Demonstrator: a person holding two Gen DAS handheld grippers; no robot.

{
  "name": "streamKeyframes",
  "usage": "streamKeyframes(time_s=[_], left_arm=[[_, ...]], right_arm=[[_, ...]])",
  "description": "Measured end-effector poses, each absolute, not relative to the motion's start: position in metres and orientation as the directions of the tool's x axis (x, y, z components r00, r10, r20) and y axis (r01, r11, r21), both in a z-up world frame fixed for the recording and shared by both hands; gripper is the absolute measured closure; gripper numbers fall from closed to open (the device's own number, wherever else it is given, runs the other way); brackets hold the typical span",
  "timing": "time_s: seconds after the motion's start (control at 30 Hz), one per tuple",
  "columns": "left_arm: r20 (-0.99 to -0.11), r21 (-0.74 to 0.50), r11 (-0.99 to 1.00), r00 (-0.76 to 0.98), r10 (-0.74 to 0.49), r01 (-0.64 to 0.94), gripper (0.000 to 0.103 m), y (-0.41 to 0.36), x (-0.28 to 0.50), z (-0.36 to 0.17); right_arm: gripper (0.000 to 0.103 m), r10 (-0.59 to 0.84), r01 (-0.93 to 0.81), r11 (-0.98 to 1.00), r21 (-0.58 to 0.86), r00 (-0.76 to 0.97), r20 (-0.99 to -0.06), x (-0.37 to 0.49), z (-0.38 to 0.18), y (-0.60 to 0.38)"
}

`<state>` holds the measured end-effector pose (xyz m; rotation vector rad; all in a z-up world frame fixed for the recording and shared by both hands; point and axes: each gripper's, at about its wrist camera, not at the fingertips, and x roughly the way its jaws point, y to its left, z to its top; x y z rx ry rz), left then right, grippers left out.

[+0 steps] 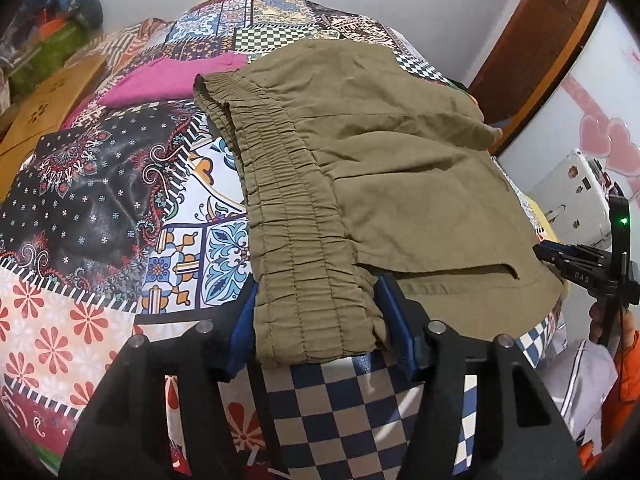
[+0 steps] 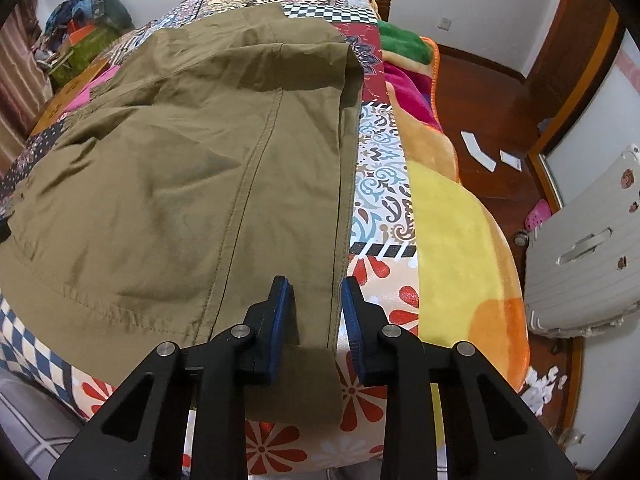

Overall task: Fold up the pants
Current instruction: 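Lower the left gripper to the elastic waistband while the right gripper lowers to the leg hem, then close the left gripper on the waistband while the right gripper closes on the hem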

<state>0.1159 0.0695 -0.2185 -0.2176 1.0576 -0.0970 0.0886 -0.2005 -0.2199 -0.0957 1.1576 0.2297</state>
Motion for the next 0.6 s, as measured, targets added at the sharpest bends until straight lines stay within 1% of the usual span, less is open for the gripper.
streamKeyframes(time_s=[0.1, 0.17, 0.23, 0.3, 0.53, 0.57, 0.6], left_arm=[[-0.85, -0.217, 0.976, 0.497, -0.173, -0.031, 0.043, 0.076, 0.125, -0.21], [-0.838, -0.188, 0.981, 0.527, -0.14, -0.039, 0.043, 0.08, 0.129, -0.197], [-0.824, -0.187, 0.981, 0.551, -0.133, -0.043, 0.043, 0.086, 0.136, -0.187], [-0.812, -0.184, 0.982, 0.572, -0.121, -0.052, 0.042, 0.093, 0.147, -0.179], [-0.81, -0.171, 0.98, 0.58, -0.082, -0.1, 0.042, 0.114, 0.201, -0.187], [-0.81, -0.178, 0.979, 0.58, -0.087, -0.102, 0.042, 0.117, 0.21, -0.191], [-0.81, -0.185, 0.977, 0.579, -0.092, -0.103, 0.042, 0.119, 0.218, -0.195]], right_arm=[[0.076, 0.139, -0.208, 0.976, 0.063, 0.372, -0.918, 0.097, -0.214, -0.203], [0.073, 0.144, -0.208, 0.976, 0.065, 0.392, -0.909, 0.102, -0.206, -0.204], [0.063, 0.145, -0.212, 0.976, 0.058, 0.422, -0.895, 0.109, -0.197, -0.203], [0.057, 0.146, -0.218, 0.975, 0.047, 0.464, -0.874, 0.117, -0.188, -0.2], [0.055, 0.162, -0.229, 0.972, 0.042, 0.535, -0.829, 0.166, -0.168, -0.19], [0.054, 0.162, -0.23, 0.972, 0.041, 0.54, -0.826, 0.167, -0.166, -0.187], [0.05, 0.161, -0.229, 0.973, 0.037, 0.549, -0.82, 0.176, -0.165, -0.186]])
